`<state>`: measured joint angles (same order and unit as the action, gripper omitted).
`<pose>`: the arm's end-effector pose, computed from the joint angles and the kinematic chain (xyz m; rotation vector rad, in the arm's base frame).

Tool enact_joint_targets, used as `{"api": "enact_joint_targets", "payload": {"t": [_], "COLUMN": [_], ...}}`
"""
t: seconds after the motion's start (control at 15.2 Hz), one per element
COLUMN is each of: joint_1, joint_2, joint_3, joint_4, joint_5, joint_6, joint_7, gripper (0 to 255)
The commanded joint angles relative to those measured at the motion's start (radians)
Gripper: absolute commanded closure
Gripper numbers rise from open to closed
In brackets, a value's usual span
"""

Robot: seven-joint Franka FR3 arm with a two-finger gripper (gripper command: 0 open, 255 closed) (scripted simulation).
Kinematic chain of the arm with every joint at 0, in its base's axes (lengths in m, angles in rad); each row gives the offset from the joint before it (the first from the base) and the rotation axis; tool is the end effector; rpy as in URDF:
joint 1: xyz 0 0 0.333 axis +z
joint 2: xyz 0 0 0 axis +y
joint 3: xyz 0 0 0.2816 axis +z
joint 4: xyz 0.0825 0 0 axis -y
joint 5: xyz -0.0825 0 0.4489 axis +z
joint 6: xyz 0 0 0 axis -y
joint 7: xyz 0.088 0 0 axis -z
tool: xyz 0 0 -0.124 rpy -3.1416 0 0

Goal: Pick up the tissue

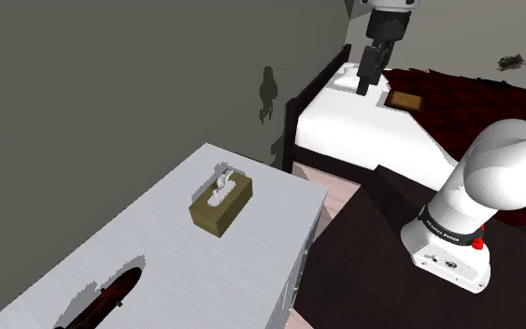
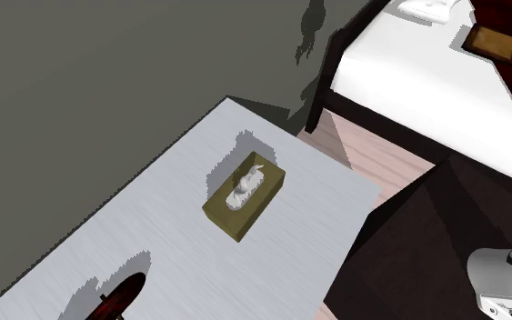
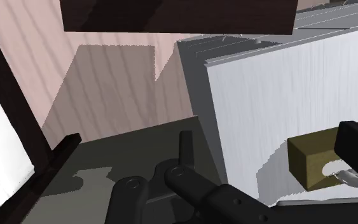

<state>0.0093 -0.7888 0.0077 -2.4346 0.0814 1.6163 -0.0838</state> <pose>0.3963 0.0166 0.5124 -3.0612 -0.1433 0.0412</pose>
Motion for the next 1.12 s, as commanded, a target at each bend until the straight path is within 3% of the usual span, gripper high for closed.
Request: {"api": "enact_joint_targets", "payload": {"t": [0.0,0.53,1.06], "joint_1": [0.0,0.051,0.097], "joint_2": [0.0,0.043,0.211], "joint_3": [0.0,0.137,0.292], "joint_4": [0.0,-0.135,-0.166], "joint_5": [0.0,0.16,0.297], "joint_6": [0.0,0.26,0.562], "joint_7": [0.0,0.184,0.351], "gripper": [0,0,0]}}
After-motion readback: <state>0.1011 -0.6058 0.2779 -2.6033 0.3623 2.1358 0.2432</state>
